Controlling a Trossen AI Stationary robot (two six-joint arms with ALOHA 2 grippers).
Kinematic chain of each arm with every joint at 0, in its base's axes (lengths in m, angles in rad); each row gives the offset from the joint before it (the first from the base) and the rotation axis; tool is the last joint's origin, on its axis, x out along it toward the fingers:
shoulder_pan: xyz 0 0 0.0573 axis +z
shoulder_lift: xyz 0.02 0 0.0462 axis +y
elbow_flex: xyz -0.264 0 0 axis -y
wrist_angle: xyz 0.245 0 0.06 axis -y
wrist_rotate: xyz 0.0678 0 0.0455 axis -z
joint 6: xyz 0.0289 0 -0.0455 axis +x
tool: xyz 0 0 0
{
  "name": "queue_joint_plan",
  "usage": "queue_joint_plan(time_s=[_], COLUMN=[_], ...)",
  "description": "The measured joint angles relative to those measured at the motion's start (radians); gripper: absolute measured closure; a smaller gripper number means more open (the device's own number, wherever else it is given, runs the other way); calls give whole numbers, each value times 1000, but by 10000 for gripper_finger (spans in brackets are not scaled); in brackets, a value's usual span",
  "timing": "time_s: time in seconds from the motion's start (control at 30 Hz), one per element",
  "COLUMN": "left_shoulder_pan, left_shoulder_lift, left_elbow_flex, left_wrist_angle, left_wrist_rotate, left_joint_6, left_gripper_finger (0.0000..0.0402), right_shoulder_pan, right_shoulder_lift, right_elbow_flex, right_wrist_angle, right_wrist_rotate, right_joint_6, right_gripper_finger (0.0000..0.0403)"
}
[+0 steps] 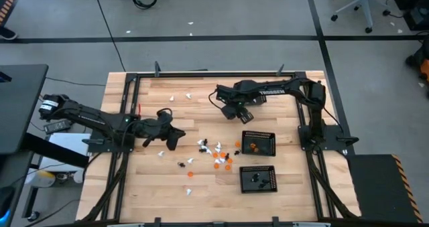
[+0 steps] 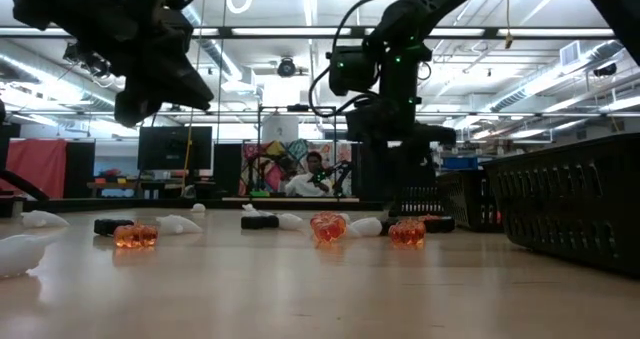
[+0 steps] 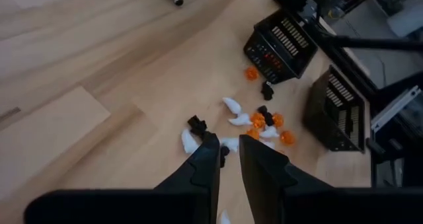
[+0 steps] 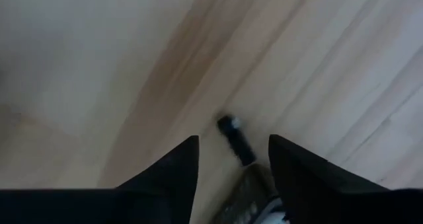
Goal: Sort Halloween decoration
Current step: Put the black skeleton toy into the bottom black bin
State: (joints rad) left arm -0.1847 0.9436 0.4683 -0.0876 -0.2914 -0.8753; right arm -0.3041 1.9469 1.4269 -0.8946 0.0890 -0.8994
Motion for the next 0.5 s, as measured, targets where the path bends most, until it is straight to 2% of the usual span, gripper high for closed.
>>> queue_joint_plan(time_s=[0.33,0.5], left_shoulder_pan=[-20,-46], left_shoulder_lift=[-4,-4], left_elbow_flex=[0,0], left_wrist_angle=[25,32], left_wrist_rotate=[6,11], left_joint_6=[7,-12], left_gripper_finger=[334,334], right_shoulder_pan=[-34,-26], right_shoulder_lift=[52,89], right_elbow_flex=[-8,-8], right_wrist_angle=[46,69], right_wrist_rotate=[-72,-37], right_joint_6=[-46,-47], right_gripper_finger=[224,225])
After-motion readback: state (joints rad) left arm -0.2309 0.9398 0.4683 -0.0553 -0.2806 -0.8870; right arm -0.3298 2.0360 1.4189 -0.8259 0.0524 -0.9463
